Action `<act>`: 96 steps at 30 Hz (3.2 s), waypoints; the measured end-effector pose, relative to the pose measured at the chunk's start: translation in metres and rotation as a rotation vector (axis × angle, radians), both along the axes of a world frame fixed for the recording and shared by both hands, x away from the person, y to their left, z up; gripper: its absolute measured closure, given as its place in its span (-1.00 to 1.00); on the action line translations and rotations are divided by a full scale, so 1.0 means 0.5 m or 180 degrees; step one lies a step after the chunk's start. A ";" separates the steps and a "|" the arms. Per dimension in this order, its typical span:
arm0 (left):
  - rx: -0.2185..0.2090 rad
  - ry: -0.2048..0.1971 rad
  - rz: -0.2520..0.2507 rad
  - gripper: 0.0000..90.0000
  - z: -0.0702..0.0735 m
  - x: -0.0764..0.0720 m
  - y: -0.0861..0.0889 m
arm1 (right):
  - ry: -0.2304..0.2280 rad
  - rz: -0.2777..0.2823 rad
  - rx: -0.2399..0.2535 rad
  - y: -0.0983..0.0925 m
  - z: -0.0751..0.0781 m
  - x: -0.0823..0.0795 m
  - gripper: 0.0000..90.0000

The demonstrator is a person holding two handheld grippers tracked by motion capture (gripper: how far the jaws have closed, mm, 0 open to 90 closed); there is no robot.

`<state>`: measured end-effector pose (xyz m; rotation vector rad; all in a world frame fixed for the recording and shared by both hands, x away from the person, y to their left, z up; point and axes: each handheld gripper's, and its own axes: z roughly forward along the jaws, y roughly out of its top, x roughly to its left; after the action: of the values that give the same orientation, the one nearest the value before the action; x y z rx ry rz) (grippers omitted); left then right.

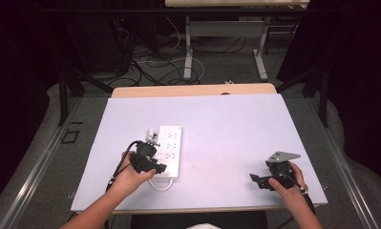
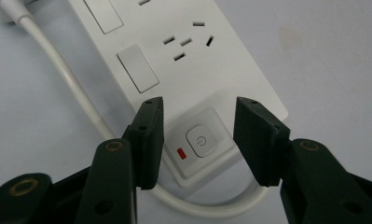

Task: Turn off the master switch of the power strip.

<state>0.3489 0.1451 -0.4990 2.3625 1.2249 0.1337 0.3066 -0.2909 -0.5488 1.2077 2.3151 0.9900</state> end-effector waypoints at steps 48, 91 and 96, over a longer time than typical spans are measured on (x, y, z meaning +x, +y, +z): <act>-0.0464 -0.0676 0.0302 -0.99 0.007 0.032 0.111 | -0.0008 0.0001 0.0015 -0.003 -0.001 0.002 -0.64; -0.1056 -0.0809 0.1096 -0.98 -0.063 -0.039 0.272 | -0.0023 -0.0029 0.0029 -0.008 0.002 0.001 -0.64; -0.1030 -0.0824 0.1125 -0.98 -0.079 -0.044 0.278 | -0.0021 -0.0020 0.0027 -0.008 0.001 0.001 -0.64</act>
<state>0.3267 0.2840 -0.5386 1.7791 1.4031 0.3189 0.3070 -0.2947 -0.5481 1.2125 2.3030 1.0009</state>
